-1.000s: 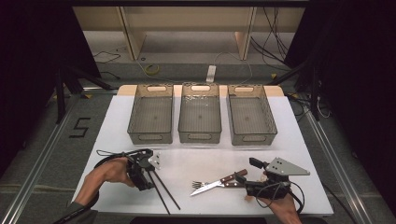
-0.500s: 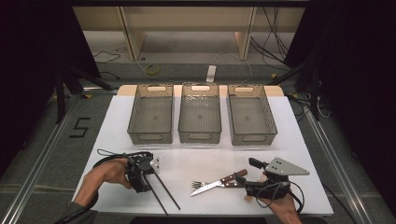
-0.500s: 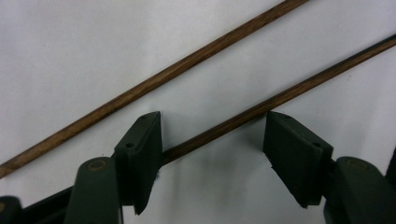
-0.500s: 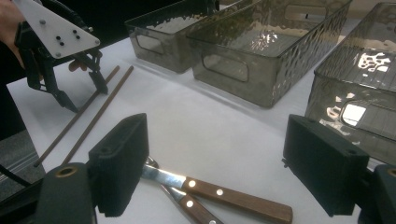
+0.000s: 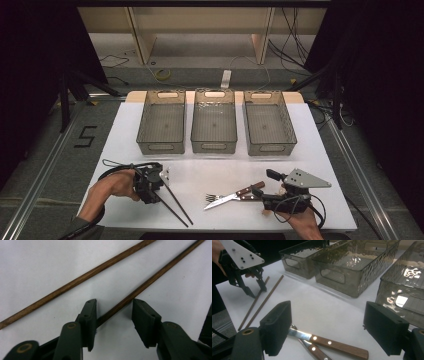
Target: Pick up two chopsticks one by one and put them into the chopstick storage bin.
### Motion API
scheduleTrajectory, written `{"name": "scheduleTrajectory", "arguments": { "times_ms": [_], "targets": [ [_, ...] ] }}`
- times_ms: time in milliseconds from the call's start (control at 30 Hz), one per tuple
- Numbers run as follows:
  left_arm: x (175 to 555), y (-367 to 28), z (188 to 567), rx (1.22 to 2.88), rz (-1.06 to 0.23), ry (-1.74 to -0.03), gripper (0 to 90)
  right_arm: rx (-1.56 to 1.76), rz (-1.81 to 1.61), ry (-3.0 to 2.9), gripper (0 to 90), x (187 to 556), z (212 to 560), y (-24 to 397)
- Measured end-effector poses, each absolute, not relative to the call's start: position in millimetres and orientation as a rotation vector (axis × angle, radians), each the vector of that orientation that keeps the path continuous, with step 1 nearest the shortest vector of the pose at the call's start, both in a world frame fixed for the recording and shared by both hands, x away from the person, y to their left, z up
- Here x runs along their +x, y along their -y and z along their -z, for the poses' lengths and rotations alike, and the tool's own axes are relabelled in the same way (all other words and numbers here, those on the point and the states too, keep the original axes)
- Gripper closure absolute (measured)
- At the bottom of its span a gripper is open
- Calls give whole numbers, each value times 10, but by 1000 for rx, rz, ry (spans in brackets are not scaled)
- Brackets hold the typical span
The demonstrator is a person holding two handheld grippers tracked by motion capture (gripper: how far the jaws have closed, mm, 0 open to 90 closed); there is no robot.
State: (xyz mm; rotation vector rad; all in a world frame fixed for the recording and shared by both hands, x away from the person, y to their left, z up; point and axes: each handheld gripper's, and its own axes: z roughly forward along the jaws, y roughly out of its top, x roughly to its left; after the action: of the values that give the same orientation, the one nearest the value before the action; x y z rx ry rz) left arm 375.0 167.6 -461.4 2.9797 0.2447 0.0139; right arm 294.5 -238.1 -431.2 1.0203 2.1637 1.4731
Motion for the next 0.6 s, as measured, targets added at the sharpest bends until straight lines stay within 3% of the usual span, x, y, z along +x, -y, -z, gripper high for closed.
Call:
{"name": "scheduleTrajectory", "arguments": {
  "times_ms": [600],
  "targets": [
    [3640, -1733, 4603, 2986, -8, -248, 698, 1012, -1472, -2178, 241, 2950, 4313, 2378]
  ]
}}
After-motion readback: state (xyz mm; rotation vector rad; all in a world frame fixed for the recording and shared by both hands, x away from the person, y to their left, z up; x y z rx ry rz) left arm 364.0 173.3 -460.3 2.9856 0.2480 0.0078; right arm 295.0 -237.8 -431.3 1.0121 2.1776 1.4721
